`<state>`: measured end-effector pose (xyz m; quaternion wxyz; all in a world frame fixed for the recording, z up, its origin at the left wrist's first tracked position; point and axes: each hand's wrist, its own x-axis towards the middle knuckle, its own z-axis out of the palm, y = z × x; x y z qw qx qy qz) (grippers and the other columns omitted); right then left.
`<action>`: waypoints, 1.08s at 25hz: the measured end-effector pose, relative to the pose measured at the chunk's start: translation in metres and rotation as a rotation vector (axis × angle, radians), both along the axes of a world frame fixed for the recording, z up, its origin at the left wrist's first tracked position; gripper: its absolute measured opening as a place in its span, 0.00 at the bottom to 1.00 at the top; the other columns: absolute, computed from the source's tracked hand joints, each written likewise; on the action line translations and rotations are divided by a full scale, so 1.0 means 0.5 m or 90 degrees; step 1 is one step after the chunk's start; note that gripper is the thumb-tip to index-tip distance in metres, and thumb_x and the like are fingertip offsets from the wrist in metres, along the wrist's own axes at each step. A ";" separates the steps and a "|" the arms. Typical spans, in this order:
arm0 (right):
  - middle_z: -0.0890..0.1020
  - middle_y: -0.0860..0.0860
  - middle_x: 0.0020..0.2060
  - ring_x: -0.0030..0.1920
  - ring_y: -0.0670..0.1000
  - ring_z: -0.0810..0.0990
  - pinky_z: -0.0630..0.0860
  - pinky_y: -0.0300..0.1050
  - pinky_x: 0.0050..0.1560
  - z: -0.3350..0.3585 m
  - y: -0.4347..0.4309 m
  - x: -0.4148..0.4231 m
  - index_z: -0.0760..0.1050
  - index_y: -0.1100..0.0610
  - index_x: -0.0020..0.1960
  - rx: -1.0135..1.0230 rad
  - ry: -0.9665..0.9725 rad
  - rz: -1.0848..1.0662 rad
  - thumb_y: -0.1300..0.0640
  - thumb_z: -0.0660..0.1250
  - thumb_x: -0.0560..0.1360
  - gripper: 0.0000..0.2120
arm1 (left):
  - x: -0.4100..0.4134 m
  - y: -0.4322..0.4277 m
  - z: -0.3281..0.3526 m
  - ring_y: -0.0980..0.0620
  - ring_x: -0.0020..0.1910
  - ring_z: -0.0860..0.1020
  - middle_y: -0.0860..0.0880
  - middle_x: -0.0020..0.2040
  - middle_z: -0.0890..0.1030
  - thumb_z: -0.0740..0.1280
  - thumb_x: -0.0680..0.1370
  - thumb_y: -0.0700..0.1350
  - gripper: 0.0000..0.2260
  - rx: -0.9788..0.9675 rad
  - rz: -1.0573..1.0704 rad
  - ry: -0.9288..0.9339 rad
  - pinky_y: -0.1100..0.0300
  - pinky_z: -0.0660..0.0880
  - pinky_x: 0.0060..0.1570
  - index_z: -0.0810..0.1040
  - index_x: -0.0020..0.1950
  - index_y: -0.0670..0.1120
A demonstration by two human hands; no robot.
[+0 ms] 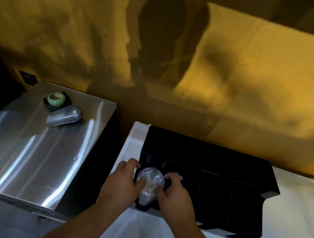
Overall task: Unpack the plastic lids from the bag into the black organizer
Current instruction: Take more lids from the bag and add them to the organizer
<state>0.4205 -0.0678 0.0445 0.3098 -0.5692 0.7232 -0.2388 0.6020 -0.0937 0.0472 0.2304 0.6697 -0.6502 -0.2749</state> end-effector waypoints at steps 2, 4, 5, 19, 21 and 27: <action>0.80 0.46 0.30 0.31 0.45 0.81 0.78 0.45 0.31 -0.005 0.009 -0.005 0.70 0.40 0.60 -0.038 0.068 0.064 0.48 0.67 0.80 0.11 | 0.001 0.005 -0.009 0.50 0.42 0.82 0.51 0.56 0.75 0.69 0.80 0.55 0.10 -0.022 -0.046 -0.029 0.53 0.81 0.42 0.78 0.61 0.55; 0.81 0.45 0.37 0.37 0.47 0.81 0.81 0.50 0.39 -0.008 0.015 -0.013 0.72 0.42 0.63 -0.079 0.113 0.119 0.46 0.66 0.80 0.12 | 0.011 0.007 -0.017 0.51 0.43 0.81 0.52 0.56 0.75 0.69 0.80 0.55 0.11 -0.044 -0.090 -0.050 0.52 0.82 0.45 0.80 0.60 0.54; 0.80 0.44 0.39 0.39 0.47 0.81 0.80 0.50 0.41 -0.006 0.016 -0.018 0.73 0.42 0.64 -0.090 0.116 0.145 0.44 0.66 0.80 0.14 | 0.020 0.007 -0.019 0.52 0.46 0.81 0.53 0.57 0.75 0.70 0.79 0.57 0.13 -0.050 -0.113 -0.055 0.54 0.82 0.47 0.80 0.61 0.54; 0.83 0.47 0.54 0.50 0.48 0.83 0.78 0.42 0.48 -0.009 0.015 -0.040 0.64 0.39 0.75 -0.045 0.113 0.239 0.37 0.68 0.75 0.30 | 0.037 0.008 -0.024 0.54 0.56 0.79 0.56 0.63 0.74 0.73 0.66 0.67 0.38 0.046 -0.228 -0.158 0.57 0.81 0.51 0.64 0.72 0.61; 0.83 0.48 0.57 0.52 0.49 0.83 0.77 0.42 0.49 -0.009 0.014 -0.034 0.62 0.40 0.75 -0.048 0.123 0.241 0.38 0.68 0.75 0.31 | 0.019 0.012 -0.032 0.51 0.55 0.79 0.53 0.63 0.74 0.75 0.67 0.64 0.40 0.018 -0.217 -0.236 0.55 0.82 0.49 0.62 0.74 0.58; 0.82 0.49 0.60 0.55 0.51 0.83 0.81 0.47 0.53 -0.015 0.016 -0.030 0.61 0.41 0.76 -0.076 0.168 0.238 0.38 0.67 0.75 0.32 | -0.021 0.027 -0.059 0.50 0.51 0.81 0.50 0.64 0.72 0.74 0.70 0.64 0.42 -0.033 -0.163 -0.336 0.57 0.80 0.43 0.62 0.79 0.52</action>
